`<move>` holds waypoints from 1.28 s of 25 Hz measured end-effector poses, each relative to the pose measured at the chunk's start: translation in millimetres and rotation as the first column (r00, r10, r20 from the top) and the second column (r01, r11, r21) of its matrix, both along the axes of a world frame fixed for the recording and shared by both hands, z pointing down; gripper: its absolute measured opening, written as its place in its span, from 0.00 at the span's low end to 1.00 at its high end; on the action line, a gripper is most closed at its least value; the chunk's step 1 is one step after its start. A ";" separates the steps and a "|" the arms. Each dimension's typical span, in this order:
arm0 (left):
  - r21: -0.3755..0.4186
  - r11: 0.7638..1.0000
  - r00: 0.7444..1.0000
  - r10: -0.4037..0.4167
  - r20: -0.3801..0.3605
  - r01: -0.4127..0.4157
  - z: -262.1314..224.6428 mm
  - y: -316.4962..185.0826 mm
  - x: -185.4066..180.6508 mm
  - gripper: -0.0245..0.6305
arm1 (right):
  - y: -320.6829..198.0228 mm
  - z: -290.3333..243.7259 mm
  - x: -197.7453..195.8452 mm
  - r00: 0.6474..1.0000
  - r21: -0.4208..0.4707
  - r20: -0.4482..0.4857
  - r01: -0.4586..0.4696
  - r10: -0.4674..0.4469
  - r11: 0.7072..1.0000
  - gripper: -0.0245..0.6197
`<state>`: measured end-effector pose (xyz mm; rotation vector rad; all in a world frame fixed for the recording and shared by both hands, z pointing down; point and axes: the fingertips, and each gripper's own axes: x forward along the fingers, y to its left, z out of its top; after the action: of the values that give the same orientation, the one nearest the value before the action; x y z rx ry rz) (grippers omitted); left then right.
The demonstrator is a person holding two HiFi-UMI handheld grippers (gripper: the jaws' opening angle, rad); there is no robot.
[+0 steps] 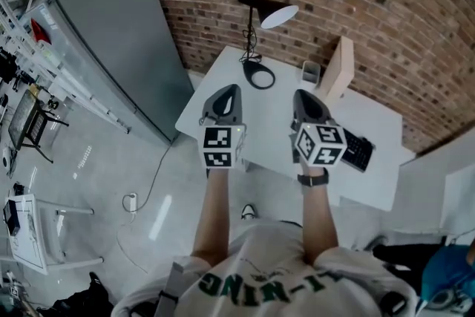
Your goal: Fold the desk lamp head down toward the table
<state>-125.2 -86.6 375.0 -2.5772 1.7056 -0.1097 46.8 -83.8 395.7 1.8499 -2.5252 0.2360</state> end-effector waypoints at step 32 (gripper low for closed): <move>-0.034 0.998 0.998 0.051 0.021 -0.050 8.1 -167.1 47.2 0.03 | -177.4 -3.8 32.5 0.997 0.027 -0.067 0.052 -0.050 0.998 0.05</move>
<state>-78.0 -253.7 383.2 -2.6310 1.6444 -0.1648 79.4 -261.2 391.9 1.7691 -2.5404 0.1369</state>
